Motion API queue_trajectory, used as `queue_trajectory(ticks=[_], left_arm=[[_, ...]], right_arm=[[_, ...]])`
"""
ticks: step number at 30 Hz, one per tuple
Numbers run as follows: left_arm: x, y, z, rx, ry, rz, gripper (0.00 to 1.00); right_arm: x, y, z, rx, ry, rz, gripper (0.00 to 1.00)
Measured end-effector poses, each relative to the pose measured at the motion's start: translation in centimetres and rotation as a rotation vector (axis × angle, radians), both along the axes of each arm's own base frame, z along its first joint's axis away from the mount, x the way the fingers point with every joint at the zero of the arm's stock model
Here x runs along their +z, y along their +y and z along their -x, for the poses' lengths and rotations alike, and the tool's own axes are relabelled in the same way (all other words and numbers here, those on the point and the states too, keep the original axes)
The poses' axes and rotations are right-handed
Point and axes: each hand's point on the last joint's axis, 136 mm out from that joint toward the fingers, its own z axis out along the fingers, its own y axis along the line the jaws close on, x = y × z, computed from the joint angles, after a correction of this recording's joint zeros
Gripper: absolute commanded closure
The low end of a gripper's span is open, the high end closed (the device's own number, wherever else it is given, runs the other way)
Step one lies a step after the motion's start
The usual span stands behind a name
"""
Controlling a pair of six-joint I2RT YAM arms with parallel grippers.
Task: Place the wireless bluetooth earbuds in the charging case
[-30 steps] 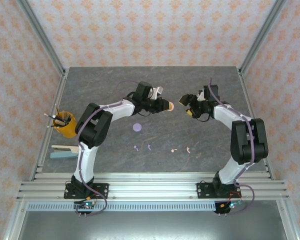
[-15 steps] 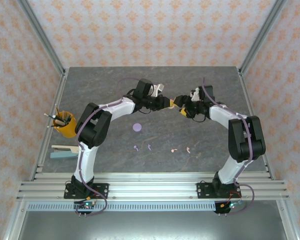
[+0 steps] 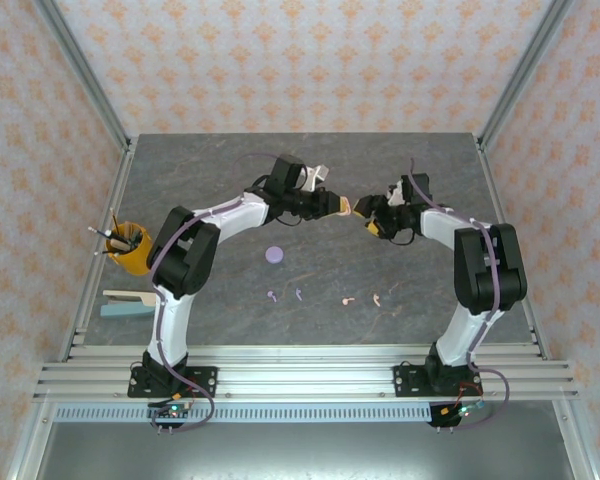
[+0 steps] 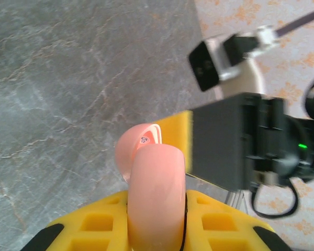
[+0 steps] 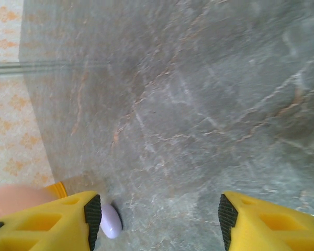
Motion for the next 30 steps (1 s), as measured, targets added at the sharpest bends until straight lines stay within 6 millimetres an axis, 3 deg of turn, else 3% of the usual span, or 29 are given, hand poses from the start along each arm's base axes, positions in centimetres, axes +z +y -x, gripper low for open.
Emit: queue_trajectory(ticks=[7,18,30], left_arm=[[3.6,0.1,0.4,-0.017,-0.074,0.032,1.0],[3.5,0.6,0.4,-0.023,-0.061,0.041,1.0],[3.5,0.8,0.4,-0.028,-0.058,0.047,1.0]], right_arm=[[0.1,-0.8,0.3,-0.017,0.024,0.001,0.38],[7.3,0.1,1.5,0.079,-0.145,-0.033,0.44],[9.5,1.5,1.7,0.141,-0.18,-0.049,0.47]])
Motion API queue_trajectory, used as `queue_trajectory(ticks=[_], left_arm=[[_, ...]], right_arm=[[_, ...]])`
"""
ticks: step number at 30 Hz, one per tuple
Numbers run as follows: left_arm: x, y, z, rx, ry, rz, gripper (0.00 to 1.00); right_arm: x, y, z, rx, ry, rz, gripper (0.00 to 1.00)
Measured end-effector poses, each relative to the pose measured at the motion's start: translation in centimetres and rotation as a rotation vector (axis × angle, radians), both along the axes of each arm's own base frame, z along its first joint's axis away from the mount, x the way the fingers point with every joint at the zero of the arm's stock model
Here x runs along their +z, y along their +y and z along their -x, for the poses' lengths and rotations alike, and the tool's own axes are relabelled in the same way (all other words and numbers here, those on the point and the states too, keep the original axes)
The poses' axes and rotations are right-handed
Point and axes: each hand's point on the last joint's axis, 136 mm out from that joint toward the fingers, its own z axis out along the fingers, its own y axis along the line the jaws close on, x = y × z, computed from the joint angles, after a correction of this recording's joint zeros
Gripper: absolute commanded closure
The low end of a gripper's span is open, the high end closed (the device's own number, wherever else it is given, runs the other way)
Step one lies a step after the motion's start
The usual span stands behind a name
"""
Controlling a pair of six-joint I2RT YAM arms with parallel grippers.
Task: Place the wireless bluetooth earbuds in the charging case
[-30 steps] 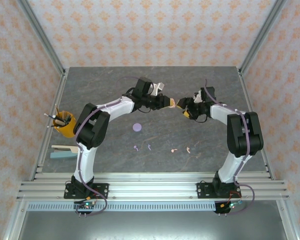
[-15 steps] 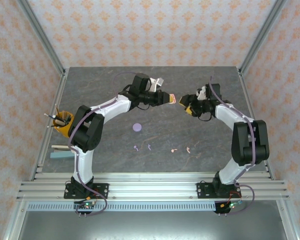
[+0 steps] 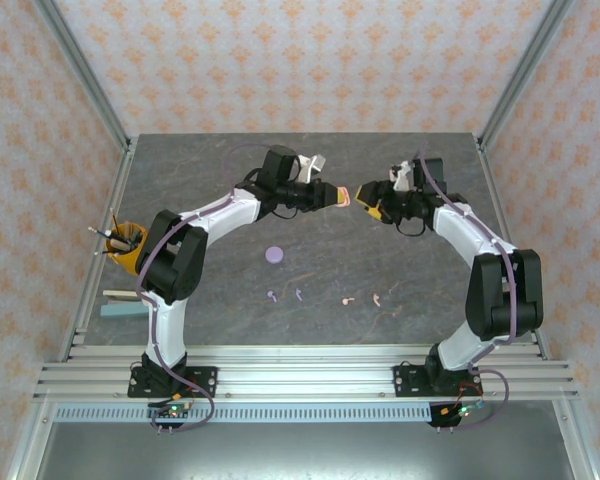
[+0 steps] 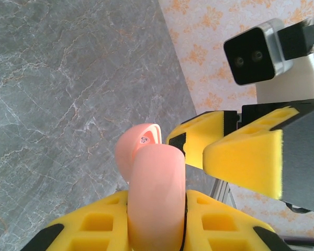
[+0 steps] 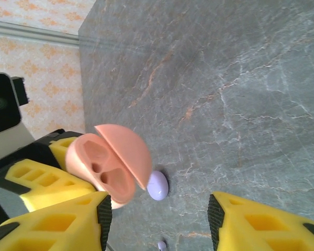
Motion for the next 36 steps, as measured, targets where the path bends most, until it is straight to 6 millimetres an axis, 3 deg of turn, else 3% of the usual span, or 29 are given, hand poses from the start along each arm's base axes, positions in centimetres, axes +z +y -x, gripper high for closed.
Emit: queue_trajectory(ticks=[8,19,36], left_arm=[[0.1,0.0,0.1,-0.005,0.002,0.003,1.0],[0.1,-0.1,0.1,-0.008,0.002,0.005,1.0],[0.3,-0.1,0.1,-0.012,-0.002,0.009,1.0]], right_arm=[[0.3,1.2,-0.5,0.028,-0.005,0.002,0.51],[-2.2,1.1,-0.7,0.022,0.056,0.025,0.57],[-2.5,0.7,-0.6,0.022,0.064,0.035,0.58]])
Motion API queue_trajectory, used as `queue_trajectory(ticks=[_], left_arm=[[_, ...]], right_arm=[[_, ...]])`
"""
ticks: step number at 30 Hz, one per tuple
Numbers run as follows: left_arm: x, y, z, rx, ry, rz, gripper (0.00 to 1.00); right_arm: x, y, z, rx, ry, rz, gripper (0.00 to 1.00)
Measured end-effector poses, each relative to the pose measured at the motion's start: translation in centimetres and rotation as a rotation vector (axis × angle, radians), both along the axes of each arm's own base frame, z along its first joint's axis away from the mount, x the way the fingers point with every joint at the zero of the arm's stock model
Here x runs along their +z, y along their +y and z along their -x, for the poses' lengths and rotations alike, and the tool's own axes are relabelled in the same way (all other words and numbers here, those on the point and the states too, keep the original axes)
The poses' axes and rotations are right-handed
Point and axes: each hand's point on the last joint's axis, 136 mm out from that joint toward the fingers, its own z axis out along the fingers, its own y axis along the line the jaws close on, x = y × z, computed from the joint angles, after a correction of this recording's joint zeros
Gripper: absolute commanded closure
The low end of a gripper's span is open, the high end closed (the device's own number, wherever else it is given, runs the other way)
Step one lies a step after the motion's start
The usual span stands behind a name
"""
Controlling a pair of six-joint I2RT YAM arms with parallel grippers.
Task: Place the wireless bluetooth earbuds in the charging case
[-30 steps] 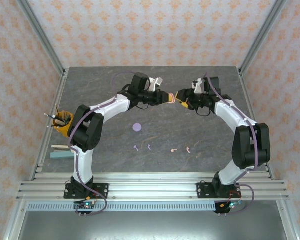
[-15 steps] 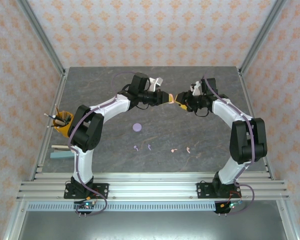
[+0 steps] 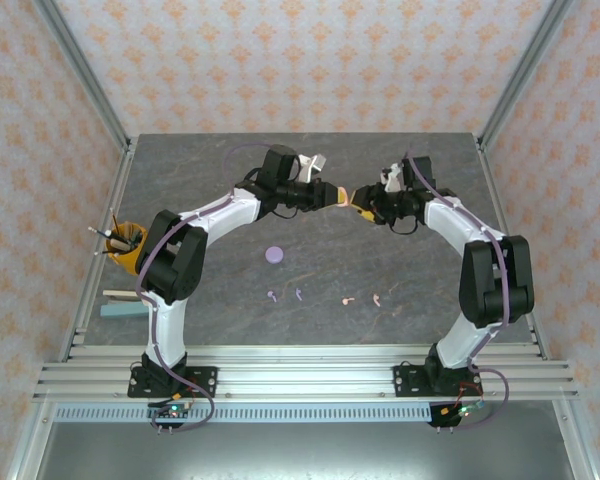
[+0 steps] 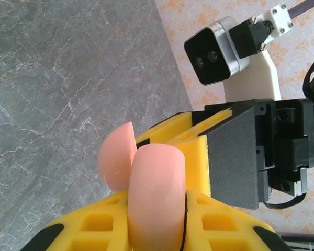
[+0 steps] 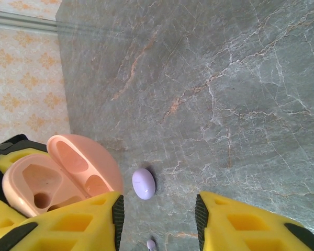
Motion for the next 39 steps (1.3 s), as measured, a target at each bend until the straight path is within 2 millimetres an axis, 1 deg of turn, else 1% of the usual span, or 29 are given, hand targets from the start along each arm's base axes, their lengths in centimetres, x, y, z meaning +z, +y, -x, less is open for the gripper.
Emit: queue_trajectory(ticks=[4,7,12,19,22,31,39], left_arm=[[0.5,-0.3,0.3,-0.029,0.003,0.018,1.0],[1.2,-0.6,0.5,-0.054,-0.005,0.034,1.0],[2.0,-1.0,0.5,-0.084,-0.012,0.056,1.0],[1.3,-1.1,0.5,-0.101,-0.001,0.049,1.0],[1.4,-1.1,0.6,-0.104,-0.001,0.05,1.0],[2.3,-1.3,0.5,-0.118,-0.012,0.064,1.0],[2.5,-1.3,0.5,-0.12,-0.011,0.066,1.0]], right_arm=[[1.1,-1.3,0.1,-0.017,-0.021,-0.026,0.6],[1.9,-1.8,-0.1,-0.019,-0.043,-0.042,0.61],[2.4,-1.4,0.2,0.009,-0.056,-0.07,0.62],[2.9,-1.0,0.4,0.034,-0.06,-0.099,0.62],[3.0,-0.9,0.5,0.041,-0.059,-0.107,0.63],[3.1,0.0,1.0,0.073,-0.063,-0.114,0.66],[2.9,0.3,0.6,0.082,-0.064,-0.111,0.7]])
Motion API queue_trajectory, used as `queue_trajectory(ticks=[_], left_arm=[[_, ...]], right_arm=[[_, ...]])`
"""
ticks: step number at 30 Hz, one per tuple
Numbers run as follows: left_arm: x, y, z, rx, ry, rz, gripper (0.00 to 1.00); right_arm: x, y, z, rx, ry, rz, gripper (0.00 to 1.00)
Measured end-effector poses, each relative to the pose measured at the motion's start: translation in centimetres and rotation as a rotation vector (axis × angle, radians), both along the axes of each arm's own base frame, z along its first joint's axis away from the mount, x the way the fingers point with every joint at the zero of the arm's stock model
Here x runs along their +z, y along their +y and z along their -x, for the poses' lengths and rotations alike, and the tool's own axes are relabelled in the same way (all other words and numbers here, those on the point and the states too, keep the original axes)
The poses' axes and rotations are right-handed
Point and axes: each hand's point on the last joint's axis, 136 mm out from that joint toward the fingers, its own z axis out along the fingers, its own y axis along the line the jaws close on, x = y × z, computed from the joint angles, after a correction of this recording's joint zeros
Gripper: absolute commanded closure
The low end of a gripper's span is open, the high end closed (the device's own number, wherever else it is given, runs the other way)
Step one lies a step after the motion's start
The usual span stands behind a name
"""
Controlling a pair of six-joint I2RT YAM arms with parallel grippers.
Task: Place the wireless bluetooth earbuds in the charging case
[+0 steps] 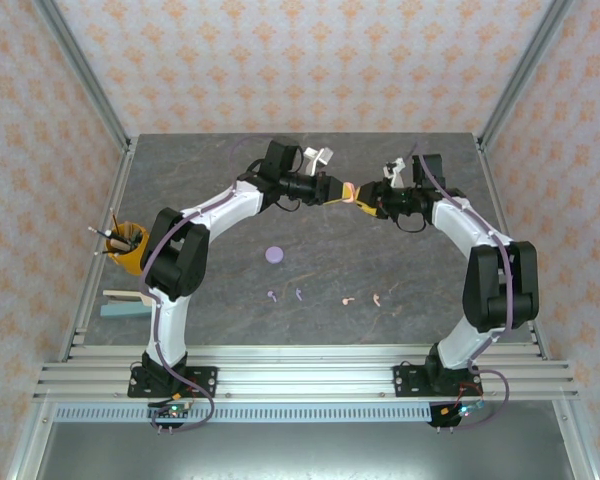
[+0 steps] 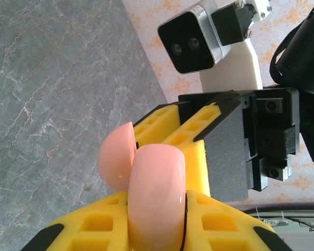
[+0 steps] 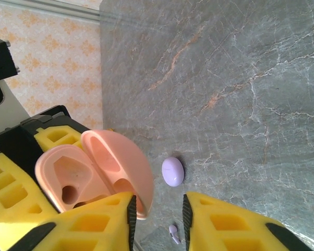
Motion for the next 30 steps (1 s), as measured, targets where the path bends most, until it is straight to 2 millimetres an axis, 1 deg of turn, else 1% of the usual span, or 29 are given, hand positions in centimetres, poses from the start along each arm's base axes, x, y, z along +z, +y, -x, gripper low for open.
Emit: queue_trajectory(ticks=[10,14,24,25,26,28,30], left_arm=[[-0.28,0.04,0.07,-0.002,0.004,-0.007,1.0],[-0.4,0.11,0.08,-0.004,-0.002,-0.012,1.0],[-0.39,0.22,-0.06,0.0,-0.008,-0.014,1.0],[-0.39,0.29,-0.12,0.002,-0.007,-0.015,0.98],[-0.41,0.31,-0.12,0.002,-0.006,-0.015,0.93],[-0.42,0.33,-0.13,0.002,-0.006,-0.016,0.87],[-0.43,0.33,-0.15,0.003,-0.006,-0.016,0.81]], right_arm=[[-0.19,0.23,-0.55,0.003,0.002,0.0,0.72],[-0.26,0.34,-0.68,0.001,0.01,-0.004,0.76],[-0.05,0.52,-0.87,-0.001,0.015,-0.013,0.92],[-0.05,0.52,-0.87,0.0,0.015,-0.013,0.93],[-0.05,0.52,-0.87,0.0,0.014,-0.012,0.93],[-0.05,0.52,-0.88,0.0,0.013,-0.012,0.94],[-0.07,0.51,-0.88,0.0,0.012,-0.011,0.97]])
